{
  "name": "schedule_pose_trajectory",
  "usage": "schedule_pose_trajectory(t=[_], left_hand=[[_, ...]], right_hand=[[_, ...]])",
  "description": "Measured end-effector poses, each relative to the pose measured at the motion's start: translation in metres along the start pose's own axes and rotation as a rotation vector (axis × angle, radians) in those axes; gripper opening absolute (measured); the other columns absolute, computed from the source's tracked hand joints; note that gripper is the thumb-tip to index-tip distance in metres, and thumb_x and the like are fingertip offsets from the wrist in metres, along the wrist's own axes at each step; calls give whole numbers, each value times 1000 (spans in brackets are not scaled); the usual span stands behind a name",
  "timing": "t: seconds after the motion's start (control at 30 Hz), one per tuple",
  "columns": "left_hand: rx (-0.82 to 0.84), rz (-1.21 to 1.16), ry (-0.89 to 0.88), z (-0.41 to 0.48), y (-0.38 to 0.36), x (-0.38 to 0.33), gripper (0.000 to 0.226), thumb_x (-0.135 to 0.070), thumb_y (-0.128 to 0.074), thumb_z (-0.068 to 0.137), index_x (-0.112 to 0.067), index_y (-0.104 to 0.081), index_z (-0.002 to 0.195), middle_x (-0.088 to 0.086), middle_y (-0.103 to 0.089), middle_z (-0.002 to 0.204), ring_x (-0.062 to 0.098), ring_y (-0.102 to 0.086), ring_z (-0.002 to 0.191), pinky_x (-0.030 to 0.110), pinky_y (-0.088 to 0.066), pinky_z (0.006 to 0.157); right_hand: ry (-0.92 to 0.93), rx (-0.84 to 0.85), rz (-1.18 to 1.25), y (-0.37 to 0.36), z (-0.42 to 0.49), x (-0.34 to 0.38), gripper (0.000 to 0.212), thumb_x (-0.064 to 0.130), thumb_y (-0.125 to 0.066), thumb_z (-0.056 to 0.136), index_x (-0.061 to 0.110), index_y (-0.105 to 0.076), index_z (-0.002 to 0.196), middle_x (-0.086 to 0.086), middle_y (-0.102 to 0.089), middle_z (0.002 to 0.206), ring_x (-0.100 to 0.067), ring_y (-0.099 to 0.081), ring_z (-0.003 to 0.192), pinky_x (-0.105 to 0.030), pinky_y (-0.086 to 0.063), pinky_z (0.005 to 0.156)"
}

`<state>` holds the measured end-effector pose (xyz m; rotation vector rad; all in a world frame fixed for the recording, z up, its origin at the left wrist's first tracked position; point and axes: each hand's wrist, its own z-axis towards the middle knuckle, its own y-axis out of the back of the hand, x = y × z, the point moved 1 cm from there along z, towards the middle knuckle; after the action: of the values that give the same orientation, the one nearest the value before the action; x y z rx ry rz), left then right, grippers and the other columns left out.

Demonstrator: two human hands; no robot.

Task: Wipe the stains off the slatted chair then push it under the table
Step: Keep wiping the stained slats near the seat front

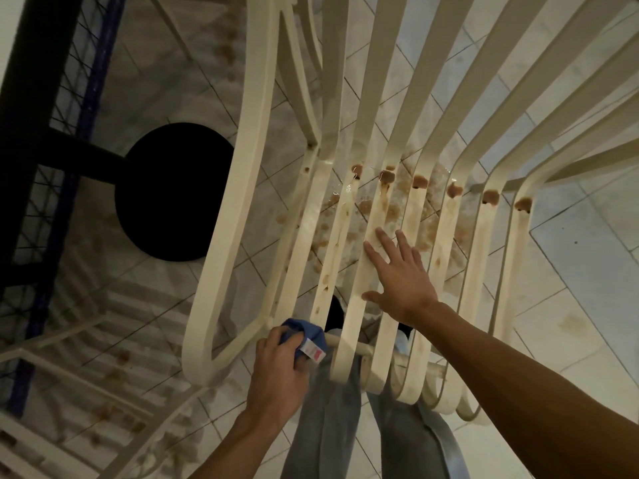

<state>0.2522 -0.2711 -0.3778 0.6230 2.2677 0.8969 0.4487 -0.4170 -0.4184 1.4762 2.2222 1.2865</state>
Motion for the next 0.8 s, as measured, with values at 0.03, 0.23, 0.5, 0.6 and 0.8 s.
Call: schedule_pose_trajectory(t=[0.03, 0.23, 0.5, 0.6, 0.8], left_hand=[[-10, -20, -4, 1, -1, -4, 34, -10, -61, 90, -15, -62, 124, -2, -50, 127, 16, -45, 112, 19, -33, 88], [22, -3, 17, -8, -19, -7, 40, -13, -60, 92, -18, -57, 132, -1, -47, 135, 17, -40, 113, 24, -40, 95], [55, -4, -55, -17, -16, 0, 40, -8, -60, 91, -19, -60, 129, -1, -49, 131, 15, -40, 110, 17, -31, 90], [5, -13, -71, -3, -11, -5, 38, -13, -61, 92, -17, -60, 130, 1, -49, 130, 17, -40, 111, 20, -34, 90], [41, 63, -92, -5, -17, -2, 42, -10, -60, 92, -17, -56, 134, 2, -50, 133, 21, -44, 112, 25, -39, 91]], right_hand=[[-2, 1, 5, 0, 0, 0, 97, 49, -65, 88, 24, -1, 157, -4, 19, 162, -32, 20, 148, -53, 0, 120], [0, 22, -5, 3, 1, 1, 96, 48, -64, 89, 23, -1, 157, -5, 18, 163, -33, 19, 148, -53, -3, 121], [-69, 9, 100, -10, -32, -1, 89, 45, -67, 88, 29, -11, 156, -8, 13, 163, -34, 15, 149, -52, -3, 120], [-36, 50, 83, -20, -42, -4, 91, 50, -65, 87, 33, -7, 156, -7, 21, 161, -35, 23, 147, -54, -1, 118], [-3, 95, 51, -22, -42, -3, 81, 62, -47, 92, 43, 3, 153, -6, 31, 158, -38, 33, 141, -59, 0, 119]])
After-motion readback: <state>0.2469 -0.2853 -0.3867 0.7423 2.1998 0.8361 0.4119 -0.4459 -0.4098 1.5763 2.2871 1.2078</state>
